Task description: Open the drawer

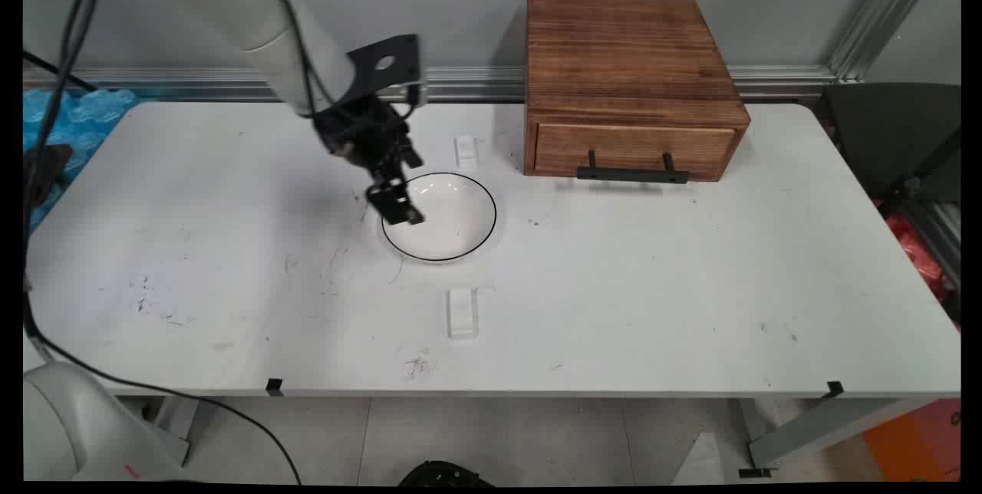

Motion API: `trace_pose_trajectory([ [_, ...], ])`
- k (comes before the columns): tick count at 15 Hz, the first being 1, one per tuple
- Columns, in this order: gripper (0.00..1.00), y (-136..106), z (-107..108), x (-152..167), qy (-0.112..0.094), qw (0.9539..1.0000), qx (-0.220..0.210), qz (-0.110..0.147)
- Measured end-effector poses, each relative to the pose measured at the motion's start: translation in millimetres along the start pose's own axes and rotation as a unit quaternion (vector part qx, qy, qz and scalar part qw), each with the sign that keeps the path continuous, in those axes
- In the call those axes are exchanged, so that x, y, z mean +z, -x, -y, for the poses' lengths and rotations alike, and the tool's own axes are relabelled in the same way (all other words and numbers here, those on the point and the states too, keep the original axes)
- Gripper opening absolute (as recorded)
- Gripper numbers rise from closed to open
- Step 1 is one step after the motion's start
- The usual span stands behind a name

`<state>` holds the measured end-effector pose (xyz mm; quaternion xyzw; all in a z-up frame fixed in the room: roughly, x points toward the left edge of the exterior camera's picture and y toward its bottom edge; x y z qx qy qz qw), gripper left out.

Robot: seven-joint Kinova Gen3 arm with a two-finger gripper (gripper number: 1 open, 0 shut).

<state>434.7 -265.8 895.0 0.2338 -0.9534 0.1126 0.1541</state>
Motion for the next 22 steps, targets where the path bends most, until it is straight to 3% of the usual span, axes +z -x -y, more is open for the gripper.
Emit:
trace_pose_trajectory([
  [10, 1.00, -106.0, 17.3, 25.1, -0.017, 0.9977, 0.036, -0.055],
  [22, 1.00, -172.6, 23.2, 68.7, -0.024, 0.9925, 0.062, -0.103],
])
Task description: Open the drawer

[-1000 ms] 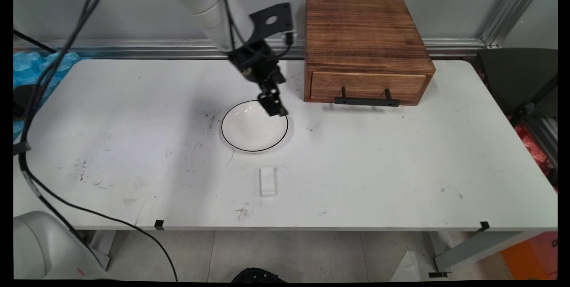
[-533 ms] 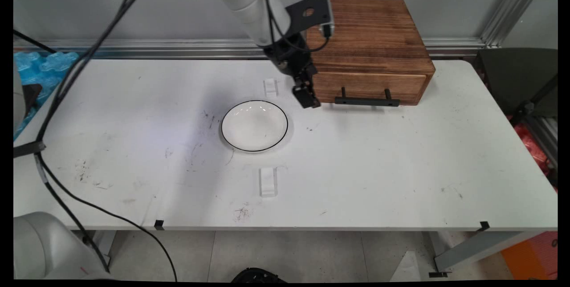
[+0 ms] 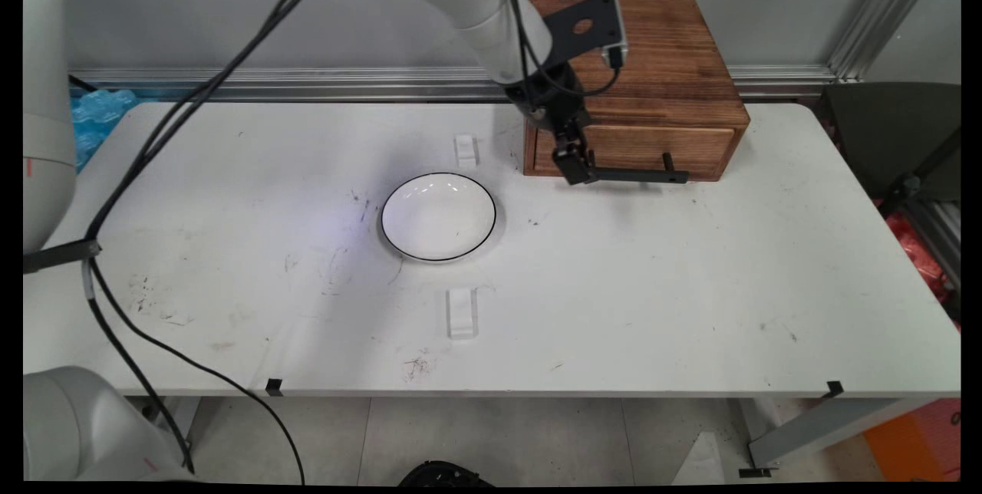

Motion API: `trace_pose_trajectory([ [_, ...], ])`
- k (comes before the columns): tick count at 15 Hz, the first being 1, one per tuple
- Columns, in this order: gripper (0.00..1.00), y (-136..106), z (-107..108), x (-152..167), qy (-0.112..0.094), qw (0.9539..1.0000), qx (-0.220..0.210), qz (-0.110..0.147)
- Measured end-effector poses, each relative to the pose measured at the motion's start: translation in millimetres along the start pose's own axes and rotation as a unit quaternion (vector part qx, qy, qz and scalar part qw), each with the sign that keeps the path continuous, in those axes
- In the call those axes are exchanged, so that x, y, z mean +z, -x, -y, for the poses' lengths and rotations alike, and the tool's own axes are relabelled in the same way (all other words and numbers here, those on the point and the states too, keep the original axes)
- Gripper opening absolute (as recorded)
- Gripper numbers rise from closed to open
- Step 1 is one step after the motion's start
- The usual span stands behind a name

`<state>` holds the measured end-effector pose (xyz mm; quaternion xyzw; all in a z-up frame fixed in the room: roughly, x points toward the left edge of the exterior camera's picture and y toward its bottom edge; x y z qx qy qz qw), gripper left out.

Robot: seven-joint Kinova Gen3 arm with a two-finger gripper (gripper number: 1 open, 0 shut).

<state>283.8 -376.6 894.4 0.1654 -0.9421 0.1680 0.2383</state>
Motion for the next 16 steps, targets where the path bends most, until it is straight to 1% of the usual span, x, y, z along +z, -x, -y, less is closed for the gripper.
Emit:
trace_pose_trajectory([
  [10, 1.00, -21.7, 13.9, 41.1, -0.005, 0.9997, 0.016, -0.019],
  [16, 1.00, -24.5, 17.9, 60.3, -0.002, 0.9991, 0.039, -0.018],
])
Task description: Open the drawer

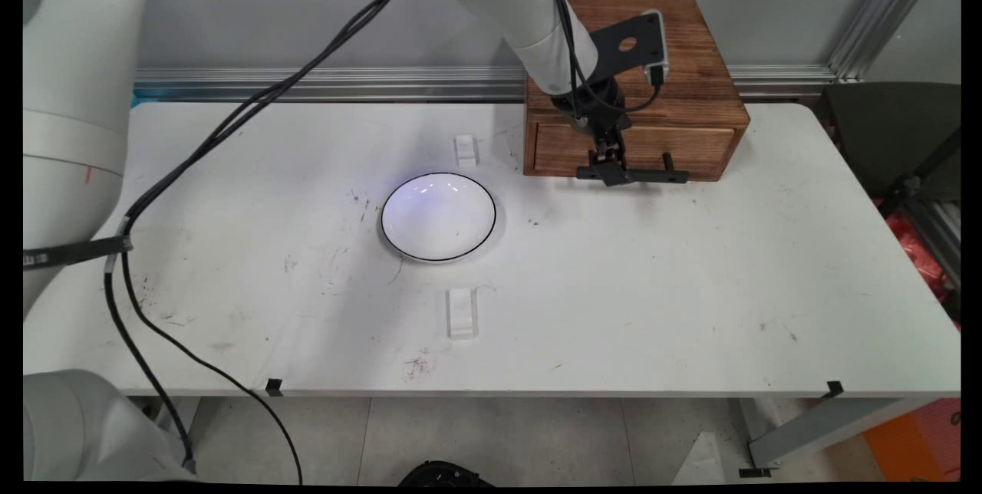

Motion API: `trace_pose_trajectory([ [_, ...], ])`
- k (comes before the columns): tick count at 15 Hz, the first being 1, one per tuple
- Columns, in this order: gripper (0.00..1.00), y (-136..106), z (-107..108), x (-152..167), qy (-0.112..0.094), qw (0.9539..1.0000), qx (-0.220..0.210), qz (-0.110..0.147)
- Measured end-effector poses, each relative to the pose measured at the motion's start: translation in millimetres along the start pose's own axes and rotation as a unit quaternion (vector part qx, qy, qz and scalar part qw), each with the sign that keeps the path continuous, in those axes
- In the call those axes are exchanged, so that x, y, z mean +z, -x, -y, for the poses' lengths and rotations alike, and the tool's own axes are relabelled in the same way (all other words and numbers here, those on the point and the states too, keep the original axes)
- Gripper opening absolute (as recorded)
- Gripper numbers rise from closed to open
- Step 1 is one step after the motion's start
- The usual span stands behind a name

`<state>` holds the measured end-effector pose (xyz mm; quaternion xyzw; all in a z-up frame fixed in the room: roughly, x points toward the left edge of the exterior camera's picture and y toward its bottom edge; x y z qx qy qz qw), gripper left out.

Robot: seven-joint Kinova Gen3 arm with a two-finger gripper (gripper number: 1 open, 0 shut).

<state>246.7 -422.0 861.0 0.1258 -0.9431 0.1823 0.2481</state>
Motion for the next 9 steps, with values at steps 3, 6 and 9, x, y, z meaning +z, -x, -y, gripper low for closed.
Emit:
trace_pose_trajectory([
  [3, 1.00, -0.3, 0.9, 11.0, 0.001, 0.9999, 0.014, 0.002],
  [6, 1.00, 0.1, 1.5, 22.8, -0.002, 0.9998, 0.022, 0.004],
  [9, 1.00, 1.4, 1.4, 36.0, -0.004, 0.9998, 0.016, 0.007],
])
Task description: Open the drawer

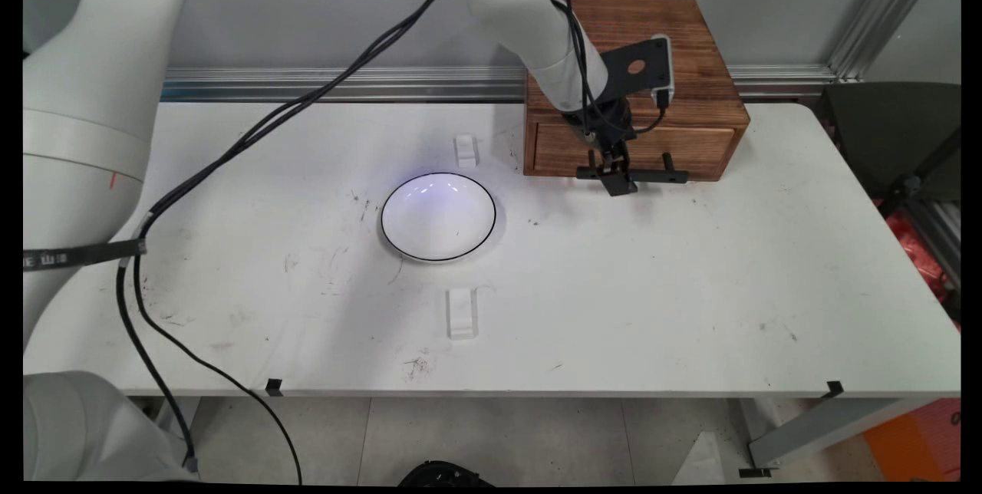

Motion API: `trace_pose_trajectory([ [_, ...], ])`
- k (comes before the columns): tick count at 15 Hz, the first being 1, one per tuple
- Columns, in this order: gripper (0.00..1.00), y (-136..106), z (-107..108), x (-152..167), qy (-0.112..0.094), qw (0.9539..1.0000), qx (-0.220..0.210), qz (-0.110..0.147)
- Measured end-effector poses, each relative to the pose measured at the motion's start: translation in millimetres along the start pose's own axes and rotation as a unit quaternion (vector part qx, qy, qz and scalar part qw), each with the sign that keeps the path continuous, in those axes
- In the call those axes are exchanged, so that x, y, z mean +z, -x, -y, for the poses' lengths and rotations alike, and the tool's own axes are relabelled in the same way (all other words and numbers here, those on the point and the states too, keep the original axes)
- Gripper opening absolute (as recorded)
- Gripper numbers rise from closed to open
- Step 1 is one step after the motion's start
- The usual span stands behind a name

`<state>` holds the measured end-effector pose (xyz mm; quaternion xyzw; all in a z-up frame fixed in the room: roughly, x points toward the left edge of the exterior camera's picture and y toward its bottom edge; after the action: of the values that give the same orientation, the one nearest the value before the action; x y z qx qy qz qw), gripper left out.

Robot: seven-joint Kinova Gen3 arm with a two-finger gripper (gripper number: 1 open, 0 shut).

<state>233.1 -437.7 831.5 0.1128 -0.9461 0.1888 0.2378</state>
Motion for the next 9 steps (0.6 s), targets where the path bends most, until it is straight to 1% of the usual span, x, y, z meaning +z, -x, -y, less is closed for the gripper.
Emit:
trace_pose_trajectory([
  [9, 1.00, 3.2, -10.1, 29.3, 0.012, 0.9991, -0.038, 0.011],
])
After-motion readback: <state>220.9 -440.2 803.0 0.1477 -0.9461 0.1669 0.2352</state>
